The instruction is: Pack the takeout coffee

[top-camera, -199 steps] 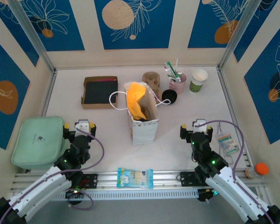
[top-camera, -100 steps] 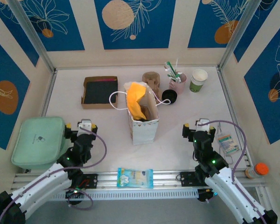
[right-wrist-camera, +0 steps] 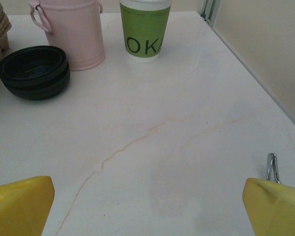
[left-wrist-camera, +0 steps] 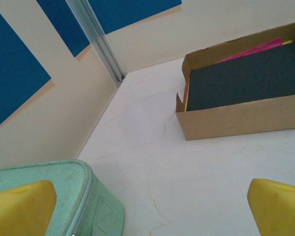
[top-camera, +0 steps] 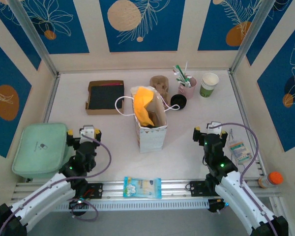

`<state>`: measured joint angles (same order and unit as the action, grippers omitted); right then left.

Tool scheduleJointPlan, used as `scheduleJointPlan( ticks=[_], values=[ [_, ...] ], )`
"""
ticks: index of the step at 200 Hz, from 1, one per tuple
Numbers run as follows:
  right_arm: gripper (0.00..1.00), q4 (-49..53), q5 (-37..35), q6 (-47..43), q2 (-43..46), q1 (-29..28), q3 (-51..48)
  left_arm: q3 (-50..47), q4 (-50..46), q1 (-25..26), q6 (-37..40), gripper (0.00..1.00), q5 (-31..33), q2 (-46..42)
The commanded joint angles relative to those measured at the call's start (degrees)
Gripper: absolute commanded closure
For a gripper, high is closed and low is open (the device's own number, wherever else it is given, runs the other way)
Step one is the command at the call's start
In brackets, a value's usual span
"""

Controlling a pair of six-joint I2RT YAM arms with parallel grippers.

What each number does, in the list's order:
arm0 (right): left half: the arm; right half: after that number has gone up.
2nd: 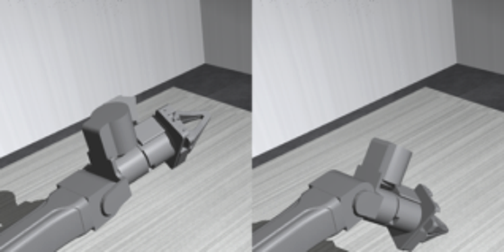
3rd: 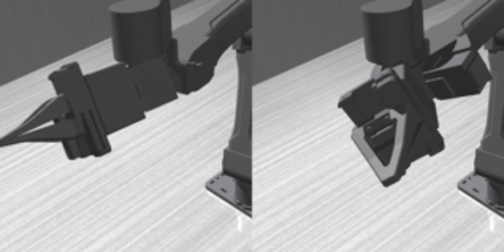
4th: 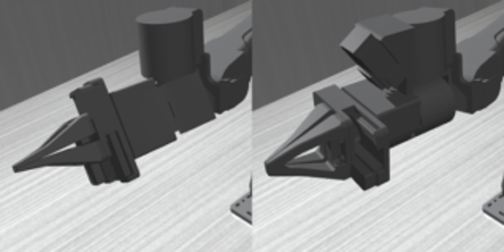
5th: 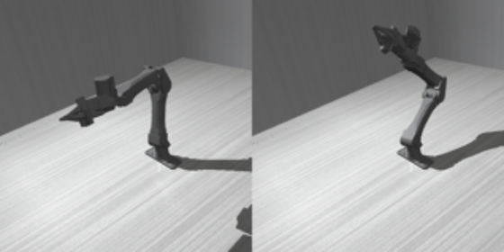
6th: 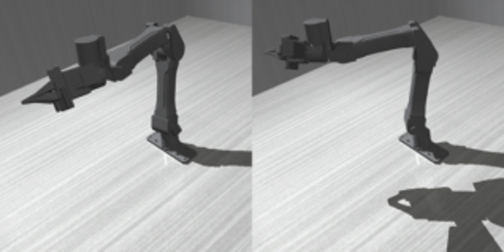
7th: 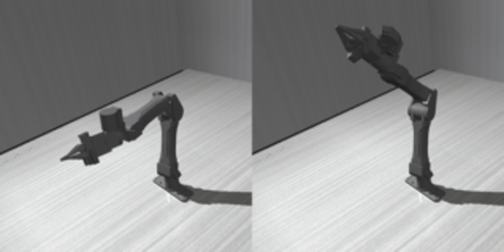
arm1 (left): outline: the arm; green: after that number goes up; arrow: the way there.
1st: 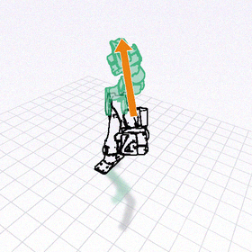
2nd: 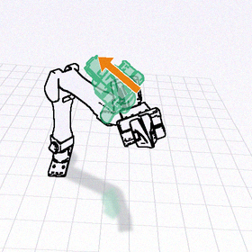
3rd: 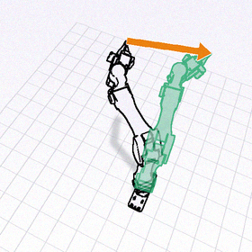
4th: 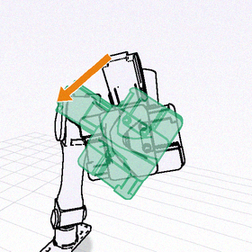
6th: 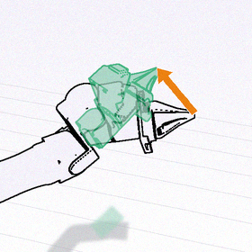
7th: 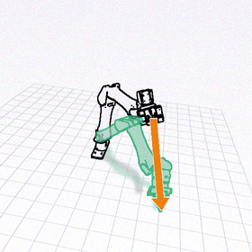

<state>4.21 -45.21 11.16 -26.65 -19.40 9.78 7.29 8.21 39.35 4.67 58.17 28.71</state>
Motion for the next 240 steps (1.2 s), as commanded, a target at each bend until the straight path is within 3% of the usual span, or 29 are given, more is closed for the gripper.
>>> scheduleJointPlan(
  ticks=[1, 56, 120, 240],
  values=[
    [0.01, -8.1, 3.0, -1.9, -2.5, 2.2, -0.8, -1.4, 6.1, 0.3, 1.7, 0.0, 1.6, 1.9],
    [0.01, -12.7, 4.3, -3.1, -5.3, 3.0, -1.3, -3.2, 15.0, 0.1, 4.7, 0.0, 1.6, 5.0],
    [0.01, -15.5, 7.2, -3.9, -4.1, 4.2, -2.7, -3.6, 17.5, -0.9, 5.1, 0.0, 0.7, 6.0],
    [0.01, -21.9, 10.8, -3.5, -6.0, 6.5, -4.2, -3.8, 30.5, -7.0, 6.2, 0.0, -4.8, 17.2]
  ],
)
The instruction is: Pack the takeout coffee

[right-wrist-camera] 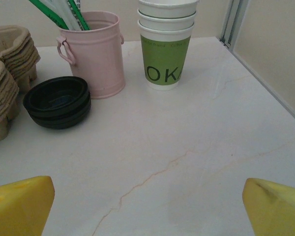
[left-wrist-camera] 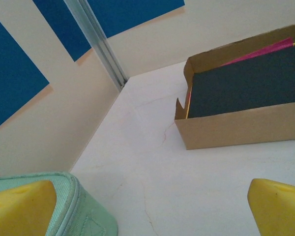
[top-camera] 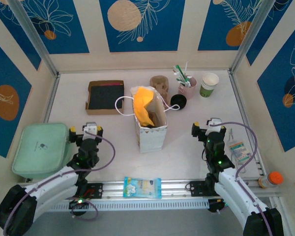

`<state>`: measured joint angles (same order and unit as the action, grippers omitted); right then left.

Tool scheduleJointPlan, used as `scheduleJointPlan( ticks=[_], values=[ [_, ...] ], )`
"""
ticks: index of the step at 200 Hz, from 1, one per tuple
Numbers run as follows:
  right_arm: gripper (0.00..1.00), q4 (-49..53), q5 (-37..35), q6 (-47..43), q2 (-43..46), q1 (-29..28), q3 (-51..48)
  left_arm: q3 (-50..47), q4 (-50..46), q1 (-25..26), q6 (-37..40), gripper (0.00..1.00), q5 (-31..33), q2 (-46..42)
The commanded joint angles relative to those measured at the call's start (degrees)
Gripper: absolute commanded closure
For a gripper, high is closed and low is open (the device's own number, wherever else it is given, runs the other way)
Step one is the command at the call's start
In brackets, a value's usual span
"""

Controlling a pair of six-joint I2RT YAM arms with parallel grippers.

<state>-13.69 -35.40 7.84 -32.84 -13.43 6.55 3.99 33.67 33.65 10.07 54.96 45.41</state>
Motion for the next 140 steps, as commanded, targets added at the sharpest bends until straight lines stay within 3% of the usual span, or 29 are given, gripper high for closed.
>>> scheduleJointPlan(
  ticks=[1, 140],
  values=[
    [0.01, -4.1, 1.0, -0.2, 0.1, 0.6, -1.0, -0.5, 5.2, -1.4, 0.8, 0.0, -1.6, 0.5],
    [0.01, -11.9, 3.6, 0.5, -8.0, 3.4, -0.5, -0.5, 7.9, -6.4, -1.0, 0.0, -5.4, 3.1]
  ],
)
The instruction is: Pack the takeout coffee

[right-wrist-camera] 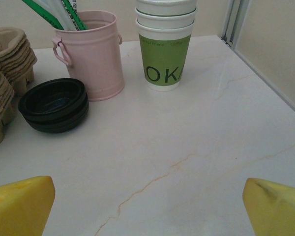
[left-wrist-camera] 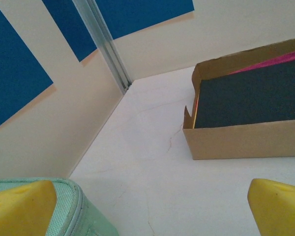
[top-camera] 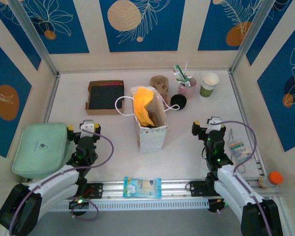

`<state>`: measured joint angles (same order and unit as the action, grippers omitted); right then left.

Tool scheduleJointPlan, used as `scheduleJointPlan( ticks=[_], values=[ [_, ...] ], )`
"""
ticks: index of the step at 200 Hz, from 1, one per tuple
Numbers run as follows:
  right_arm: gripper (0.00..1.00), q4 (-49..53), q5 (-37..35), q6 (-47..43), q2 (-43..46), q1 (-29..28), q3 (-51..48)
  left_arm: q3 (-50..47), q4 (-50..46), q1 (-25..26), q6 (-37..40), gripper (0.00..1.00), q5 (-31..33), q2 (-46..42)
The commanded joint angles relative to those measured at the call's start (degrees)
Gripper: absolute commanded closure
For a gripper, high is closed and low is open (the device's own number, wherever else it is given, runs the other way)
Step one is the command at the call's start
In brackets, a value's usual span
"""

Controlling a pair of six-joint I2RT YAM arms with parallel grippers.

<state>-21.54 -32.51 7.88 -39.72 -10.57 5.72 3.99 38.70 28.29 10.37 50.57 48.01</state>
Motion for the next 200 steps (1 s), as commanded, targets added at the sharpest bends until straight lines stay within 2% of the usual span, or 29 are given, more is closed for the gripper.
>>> scheduleJointPlan(
  ticks=[1, 81, 200],
  values=[
    [0.01, -4.0, 0.7, 0.5, -1.2, 0.5, 0.3, -0.5, 2.9, -1.0, -1.2, 0.0, -1.0, 0.5],
    [0.01, -7.3, 1.5, 0.3, -4.8, 1.1, 0.8, -0.5, 5.3, -2.9, -1.8, 0.0, -2.6, 2.6],
    [0.01, -15.1, 2.8, -0.6, -16.2, 1.9, 3.5, 0.8, 13.3, -5.4, -1.6, 0.0, -4.5, 11.5]
  ],
)
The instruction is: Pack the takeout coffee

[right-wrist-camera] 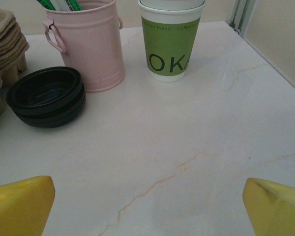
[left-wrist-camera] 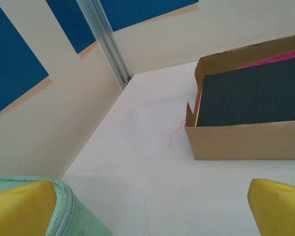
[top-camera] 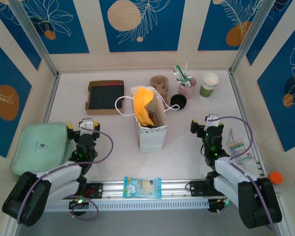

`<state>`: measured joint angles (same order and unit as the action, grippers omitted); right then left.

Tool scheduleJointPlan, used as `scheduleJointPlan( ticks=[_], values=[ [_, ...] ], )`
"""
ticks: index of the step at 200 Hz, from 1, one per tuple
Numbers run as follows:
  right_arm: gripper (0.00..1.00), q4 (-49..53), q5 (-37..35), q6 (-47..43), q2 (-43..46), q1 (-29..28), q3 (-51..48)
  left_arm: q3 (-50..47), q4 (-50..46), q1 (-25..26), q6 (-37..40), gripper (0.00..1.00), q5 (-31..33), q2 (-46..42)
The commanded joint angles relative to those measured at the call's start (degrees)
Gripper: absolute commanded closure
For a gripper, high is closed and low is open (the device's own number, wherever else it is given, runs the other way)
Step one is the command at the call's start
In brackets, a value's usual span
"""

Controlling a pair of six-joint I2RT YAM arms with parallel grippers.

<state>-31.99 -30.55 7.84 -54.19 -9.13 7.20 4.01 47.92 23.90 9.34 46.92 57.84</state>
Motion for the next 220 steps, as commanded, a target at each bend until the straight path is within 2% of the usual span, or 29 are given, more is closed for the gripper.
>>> scheduleJointPlan(
  ticks=[1, 74, 220],
  values=[
    [0.01, -4.7, 0.8, -0.6, -1.8, 0.4, 2.0, 0.8, 4.2, -0.9, -0.6, 0.0, -0.9, 1.7],
    [0.01, -9.6, 1.9, -1.6, -9.6, 0.6, 4.7, 1.5, 11.3, -2.1, 0.5, 0.0, -1.5, 8.1],
    [0.01, -15.9, 2.6, -3.3, -16.0, 0.5, 6.2, 2.1, 21.6, -4.1, 1.7, 0.0, -2.4, 16.2]
  ],
)
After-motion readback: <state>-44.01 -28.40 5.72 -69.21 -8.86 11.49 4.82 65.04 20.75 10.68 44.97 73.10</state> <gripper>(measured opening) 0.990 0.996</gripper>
